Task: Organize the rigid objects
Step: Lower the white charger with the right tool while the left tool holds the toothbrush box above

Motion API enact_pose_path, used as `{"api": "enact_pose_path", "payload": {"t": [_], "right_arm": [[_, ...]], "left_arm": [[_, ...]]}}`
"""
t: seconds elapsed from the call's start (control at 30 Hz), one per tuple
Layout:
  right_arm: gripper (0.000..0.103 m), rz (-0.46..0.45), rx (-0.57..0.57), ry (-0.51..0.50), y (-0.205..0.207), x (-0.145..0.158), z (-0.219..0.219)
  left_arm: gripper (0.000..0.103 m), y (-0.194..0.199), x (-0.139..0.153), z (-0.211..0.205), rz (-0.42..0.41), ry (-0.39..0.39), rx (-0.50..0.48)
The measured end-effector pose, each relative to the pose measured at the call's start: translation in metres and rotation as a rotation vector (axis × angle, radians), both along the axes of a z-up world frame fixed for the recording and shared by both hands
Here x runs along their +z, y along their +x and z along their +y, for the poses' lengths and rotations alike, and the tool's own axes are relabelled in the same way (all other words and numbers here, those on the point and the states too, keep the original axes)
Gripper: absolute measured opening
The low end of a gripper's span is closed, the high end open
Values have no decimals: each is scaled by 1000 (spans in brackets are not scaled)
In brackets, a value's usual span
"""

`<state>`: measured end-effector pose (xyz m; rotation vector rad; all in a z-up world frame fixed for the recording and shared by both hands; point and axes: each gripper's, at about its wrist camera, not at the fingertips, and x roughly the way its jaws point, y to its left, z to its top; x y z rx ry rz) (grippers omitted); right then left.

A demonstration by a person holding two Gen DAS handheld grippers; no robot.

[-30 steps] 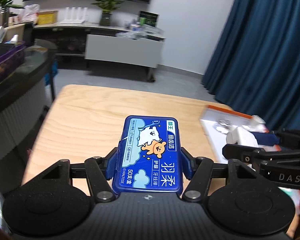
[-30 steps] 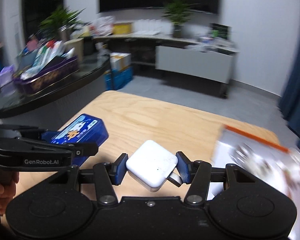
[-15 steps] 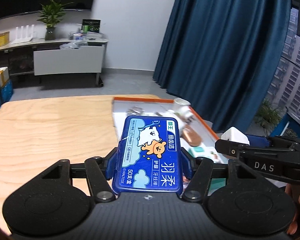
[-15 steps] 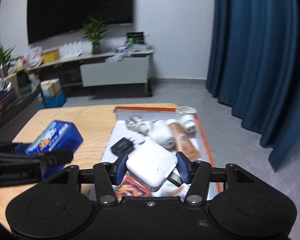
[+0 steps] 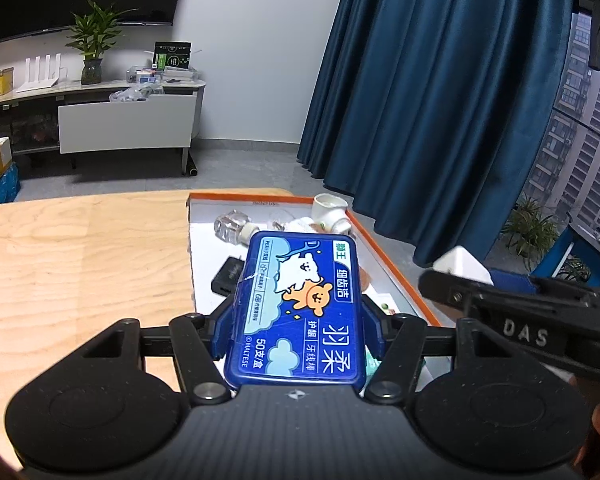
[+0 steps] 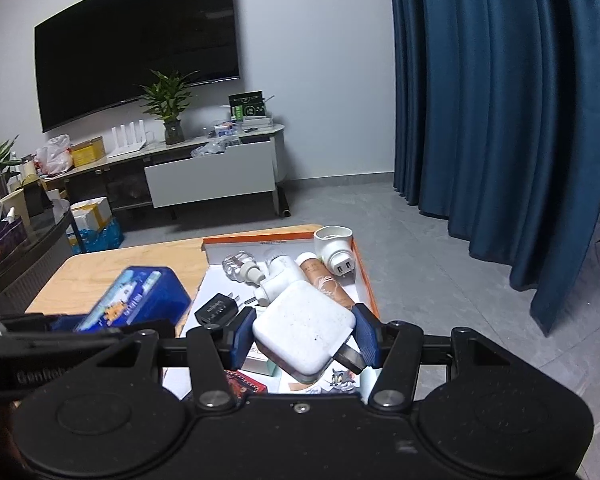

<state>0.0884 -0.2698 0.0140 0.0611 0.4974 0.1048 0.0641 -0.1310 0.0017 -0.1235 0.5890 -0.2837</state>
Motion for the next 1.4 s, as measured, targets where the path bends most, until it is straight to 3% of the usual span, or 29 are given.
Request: {"api": "enact_pose_path", "payload": {"t": [0.4, 1.4], "right_arm": [[64, -22, 8, 14, -11, 7, -8], [64, -50, 27, 8, -30, 19, -6]], "left_arm": [[62, -13, 5, -5, -9, 2, 51], [62, -28, 11, -5, -50, 24, 60]]}}
